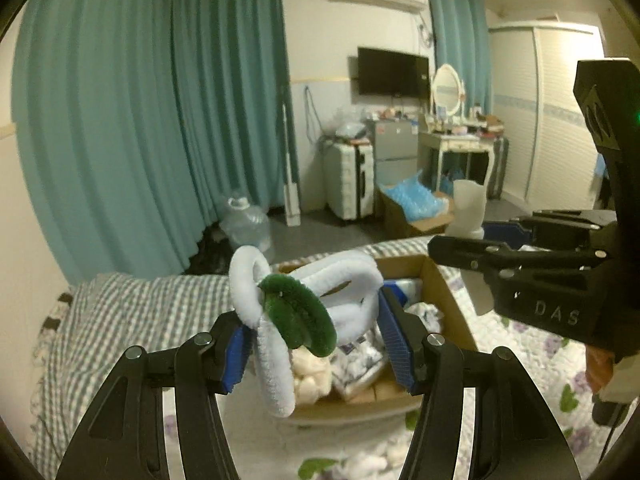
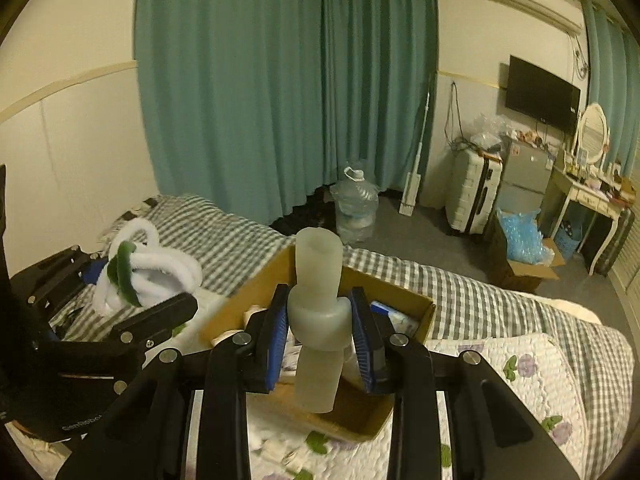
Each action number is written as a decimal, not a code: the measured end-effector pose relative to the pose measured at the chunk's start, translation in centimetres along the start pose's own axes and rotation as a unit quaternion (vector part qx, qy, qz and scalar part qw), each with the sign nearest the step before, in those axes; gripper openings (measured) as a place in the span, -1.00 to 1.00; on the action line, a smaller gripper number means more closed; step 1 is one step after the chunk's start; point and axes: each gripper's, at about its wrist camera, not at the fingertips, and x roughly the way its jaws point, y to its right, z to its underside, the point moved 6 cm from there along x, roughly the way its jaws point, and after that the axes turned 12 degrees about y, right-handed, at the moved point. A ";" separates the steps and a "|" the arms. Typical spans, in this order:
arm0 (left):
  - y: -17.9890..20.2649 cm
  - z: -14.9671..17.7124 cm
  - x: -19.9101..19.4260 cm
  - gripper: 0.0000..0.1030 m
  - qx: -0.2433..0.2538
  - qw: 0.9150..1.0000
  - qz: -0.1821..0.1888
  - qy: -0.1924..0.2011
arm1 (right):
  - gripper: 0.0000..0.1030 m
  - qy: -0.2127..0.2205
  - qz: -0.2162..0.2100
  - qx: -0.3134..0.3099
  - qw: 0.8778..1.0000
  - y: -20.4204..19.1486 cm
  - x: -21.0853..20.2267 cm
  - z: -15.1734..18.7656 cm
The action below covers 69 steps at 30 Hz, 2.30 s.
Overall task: Organize soft objects
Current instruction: 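Carry both items over the box and release them inside, then move the right tool toward the white cloth while the left tool keeps holding the loop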
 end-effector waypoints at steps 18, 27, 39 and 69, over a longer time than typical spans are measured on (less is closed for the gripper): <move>1.0 6.3 9.1 0.39 0.027 0.997 -0.051 -0.047 | -0.30 -0.049 0.020 0.031 0.998 5.4 10.5 5.9; 0.1 3.0 5.4 0.41 0.018 0.997 -0.073 -0.019 | 0.52 -0.016 0.082 0.001 0.997 4.8 7.6 3.2; -0.5 -5.1 -9.1 0.61 0.018 0.991 -0.077 0.105 | 0.90 0.110 0.113 0.003 0.988 0.6 -7.6 -3.7; 2.4 19.5 -12.2 0.65 -0.060 0.988 -0.064 -0.129 | 0.97 -0.026 0.080 0.008 0.996 -4.0 -12.1 15.2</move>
